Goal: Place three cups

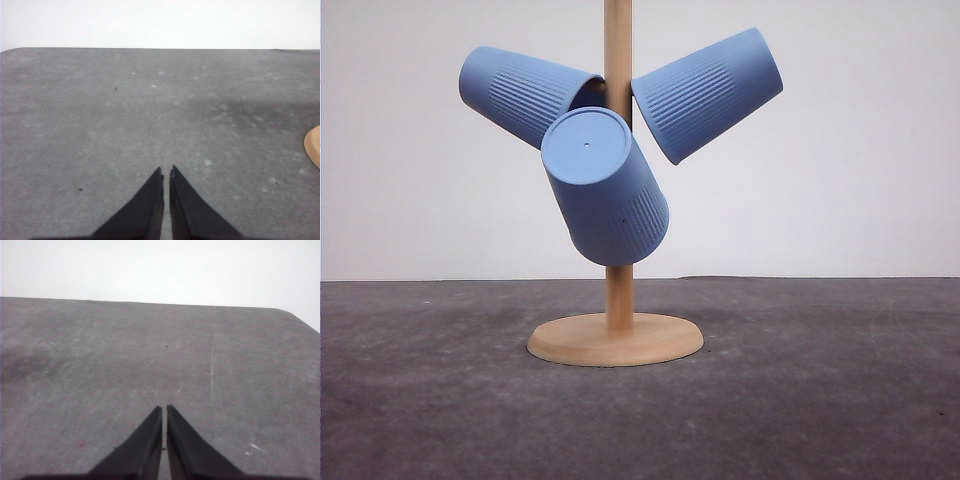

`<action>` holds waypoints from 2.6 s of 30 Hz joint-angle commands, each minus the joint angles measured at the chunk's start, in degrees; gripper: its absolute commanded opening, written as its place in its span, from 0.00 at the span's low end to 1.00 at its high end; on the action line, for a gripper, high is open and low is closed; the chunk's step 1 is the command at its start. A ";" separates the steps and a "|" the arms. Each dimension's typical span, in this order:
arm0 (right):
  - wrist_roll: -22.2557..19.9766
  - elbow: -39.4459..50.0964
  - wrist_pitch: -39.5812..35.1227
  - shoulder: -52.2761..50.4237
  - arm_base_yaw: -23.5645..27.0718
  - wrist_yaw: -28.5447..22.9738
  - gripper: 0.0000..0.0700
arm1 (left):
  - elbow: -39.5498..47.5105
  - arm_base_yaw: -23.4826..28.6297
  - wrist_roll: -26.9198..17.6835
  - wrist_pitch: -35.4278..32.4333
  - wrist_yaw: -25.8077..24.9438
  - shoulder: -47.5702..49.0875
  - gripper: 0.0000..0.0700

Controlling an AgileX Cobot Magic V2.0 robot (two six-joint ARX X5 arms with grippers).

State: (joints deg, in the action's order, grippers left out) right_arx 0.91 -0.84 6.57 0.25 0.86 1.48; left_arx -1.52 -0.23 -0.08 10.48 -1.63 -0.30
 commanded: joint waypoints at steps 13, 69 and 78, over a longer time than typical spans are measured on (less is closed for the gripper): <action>0.59 0.11 -0.74 -0.04 0.07 -0.02 0.02 | 0.72 0.07 -0.50 0.31 -0.42 0.11 0.00; 0.59 0.11 -0.74 -0.04 0.07 -0.02 0.02 | 0.72 0.07 -0.50 0.30 -0.43 0.11 0.00; 0.59 0.11 -0.74 -0.04 0.07 -0.02 0.02 | 0.72 0.07 -0.50 0.29 -0.42 0.11 0.00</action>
State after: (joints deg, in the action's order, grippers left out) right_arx 0.91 -0.84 6.57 0.25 0.86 1.48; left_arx -1.52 -0.23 -0.08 10.48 -1.63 -0.30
